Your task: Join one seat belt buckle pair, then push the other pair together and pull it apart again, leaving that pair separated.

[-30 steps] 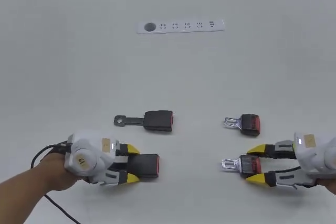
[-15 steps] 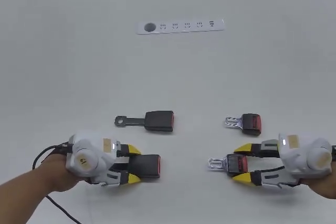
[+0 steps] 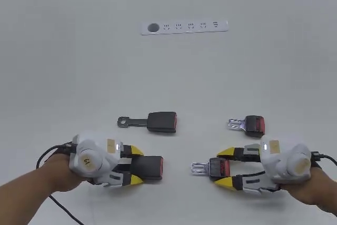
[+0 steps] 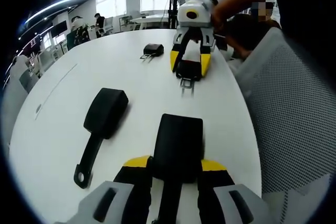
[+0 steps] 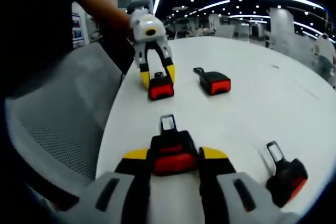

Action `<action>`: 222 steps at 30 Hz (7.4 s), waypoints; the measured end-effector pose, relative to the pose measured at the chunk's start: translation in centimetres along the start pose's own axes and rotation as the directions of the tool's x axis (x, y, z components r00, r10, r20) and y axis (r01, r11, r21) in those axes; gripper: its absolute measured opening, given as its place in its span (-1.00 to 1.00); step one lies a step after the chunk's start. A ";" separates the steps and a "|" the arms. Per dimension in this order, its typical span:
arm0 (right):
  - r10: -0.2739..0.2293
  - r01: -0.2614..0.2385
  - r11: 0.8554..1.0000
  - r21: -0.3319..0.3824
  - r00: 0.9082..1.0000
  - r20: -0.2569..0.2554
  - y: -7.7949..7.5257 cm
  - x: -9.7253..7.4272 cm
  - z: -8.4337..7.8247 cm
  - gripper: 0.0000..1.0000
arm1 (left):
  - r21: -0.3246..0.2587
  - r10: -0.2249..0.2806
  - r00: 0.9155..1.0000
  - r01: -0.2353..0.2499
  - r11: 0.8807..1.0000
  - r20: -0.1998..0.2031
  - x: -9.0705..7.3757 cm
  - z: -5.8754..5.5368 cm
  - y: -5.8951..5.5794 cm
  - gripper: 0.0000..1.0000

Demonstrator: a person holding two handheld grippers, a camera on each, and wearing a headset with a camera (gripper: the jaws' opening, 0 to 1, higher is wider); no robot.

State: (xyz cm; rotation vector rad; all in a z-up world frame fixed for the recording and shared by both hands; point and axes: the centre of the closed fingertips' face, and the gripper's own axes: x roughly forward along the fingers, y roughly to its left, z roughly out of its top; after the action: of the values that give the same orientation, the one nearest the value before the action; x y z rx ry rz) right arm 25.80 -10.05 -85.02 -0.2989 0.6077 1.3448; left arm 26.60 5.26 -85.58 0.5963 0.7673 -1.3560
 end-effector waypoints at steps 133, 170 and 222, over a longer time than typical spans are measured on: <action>-0.025 0.026 0.998 -0.060 1.000 0.018 1.4 7.8 4.9 -0.30 | 0.078 -0.061 0.996 0.057 0.995 0.058 -0.2 -0.1 -0.3 -0.36; -0.261 0.256 0.961 0.102 0.964 0.040 -1.6 0.6 5.5 0.85 | -0.009 0.138 0.986 -0.138 0.990 0.088 -4.2 4.2 2.6 0.61; -0.165 0.172 0.984 0.036 0.974 -0.158 -11.7 -8.3 -3.8 0.20 | -0.005 0.017 1.000 -0.017 1.000 -0.011 2.7 4.5 10.0 0.09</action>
State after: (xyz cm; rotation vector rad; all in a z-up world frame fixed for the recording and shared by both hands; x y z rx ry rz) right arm 35.33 -21.45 -85.03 -0.4082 0.7279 1.1485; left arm 37.26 1.49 -85.45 0.6059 0.7729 -1.3357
